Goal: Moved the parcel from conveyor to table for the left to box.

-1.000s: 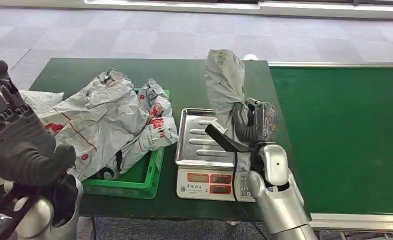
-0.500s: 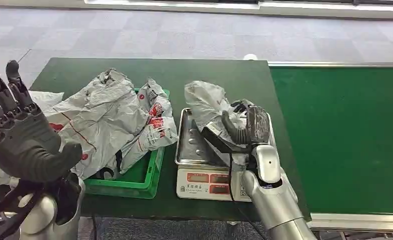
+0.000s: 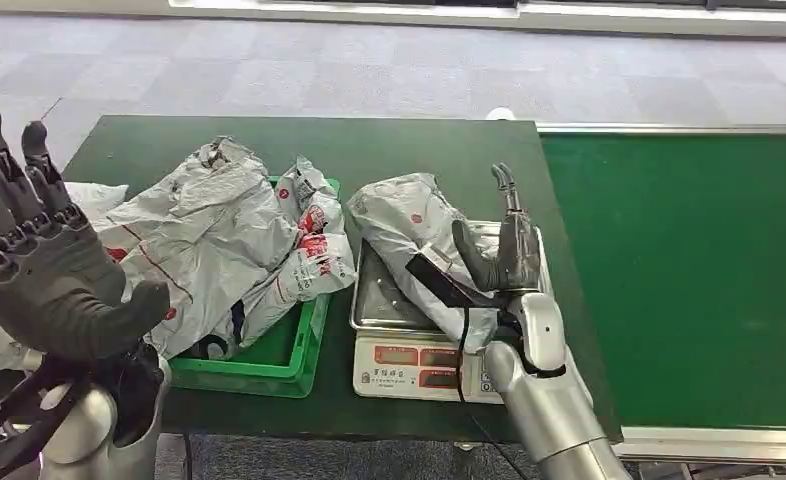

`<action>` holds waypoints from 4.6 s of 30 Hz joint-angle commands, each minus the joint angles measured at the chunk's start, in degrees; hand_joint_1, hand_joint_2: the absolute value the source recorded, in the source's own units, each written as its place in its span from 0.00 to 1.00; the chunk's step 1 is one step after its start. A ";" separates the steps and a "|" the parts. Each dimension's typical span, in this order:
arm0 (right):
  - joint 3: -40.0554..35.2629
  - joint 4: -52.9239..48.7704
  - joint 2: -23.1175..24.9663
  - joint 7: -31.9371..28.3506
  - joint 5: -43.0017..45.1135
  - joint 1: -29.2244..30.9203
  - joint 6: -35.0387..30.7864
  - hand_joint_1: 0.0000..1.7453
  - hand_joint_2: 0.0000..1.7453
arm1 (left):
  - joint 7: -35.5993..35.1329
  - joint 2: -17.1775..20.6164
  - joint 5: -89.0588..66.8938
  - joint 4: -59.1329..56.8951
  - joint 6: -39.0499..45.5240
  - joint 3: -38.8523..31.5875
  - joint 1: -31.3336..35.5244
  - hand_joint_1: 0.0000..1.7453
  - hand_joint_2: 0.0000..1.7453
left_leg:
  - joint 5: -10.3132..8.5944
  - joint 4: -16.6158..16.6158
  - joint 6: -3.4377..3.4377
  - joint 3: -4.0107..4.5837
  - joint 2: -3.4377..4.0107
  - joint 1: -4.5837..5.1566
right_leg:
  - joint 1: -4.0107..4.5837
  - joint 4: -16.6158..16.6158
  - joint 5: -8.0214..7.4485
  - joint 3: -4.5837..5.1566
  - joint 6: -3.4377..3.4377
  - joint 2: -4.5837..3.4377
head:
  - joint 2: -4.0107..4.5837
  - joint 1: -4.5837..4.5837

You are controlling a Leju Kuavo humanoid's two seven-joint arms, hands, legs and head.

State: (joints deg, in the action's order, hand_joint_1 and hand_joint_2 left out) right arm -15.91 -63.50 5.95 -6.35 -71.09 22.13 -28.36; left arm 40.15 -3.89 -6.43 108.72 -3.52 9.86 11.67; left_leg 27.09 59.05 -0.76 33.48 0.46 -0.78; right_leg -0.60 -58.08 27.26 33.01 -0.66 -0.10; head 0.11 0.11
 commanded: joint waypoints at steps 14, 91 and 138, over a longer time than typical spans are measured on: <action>17.07 -61.95 13.33 -33.65 14.23 -12.97 -11.64 0.00 1.00 | -18.50 -4.60 -50.14 -51.30 12.22 15.60 25.89 0.00 1.00 | -0.19 0.01 0.10 0.26 -0.45 0.08 | -0.18 0.02 -0.14 0.19 -0.06 0.55 | 0.00 0.00; 18.24 -55.42 14.05 -33.65 15.84 -10.75 -11.64 0.00 1.00 | -24.82 -9.85 -79.85 -89.79 18.44 36.87 33.50 1.00 1.00 | -0.19 0.01 0.15 0.23 0.09 0.09 | -0.18 0.02 -0.29 0.26 -0.10 -0.03 | 0.00 -0.02; 24.01 -59.62 14.05 -33.65 17.52 -13.31 -11.64 0.00 1.00 | -72.62 20.75 -83.57 -36.52 43.52 41.05 38.85 1.00 1.00 | -0.29 0.03 -0.02 0.33 0.22 0.06 | -0.08 -0.21 -0.33 0.52 0.01 -0.21 | 0.00 -0.02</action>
State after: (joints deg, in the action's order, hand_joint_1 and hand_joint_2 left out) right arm 2.95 -122.36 15.28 -40.02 -53.37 9.25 -39.98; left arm -23.18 2.61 -87.03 50.66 40.04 43.28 47.31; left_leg 26.80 59.07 -0.77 33.72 0.58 -0.71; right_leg -0.70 -58.24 26.96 33.37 -0.72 -0.21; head 0.11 0.09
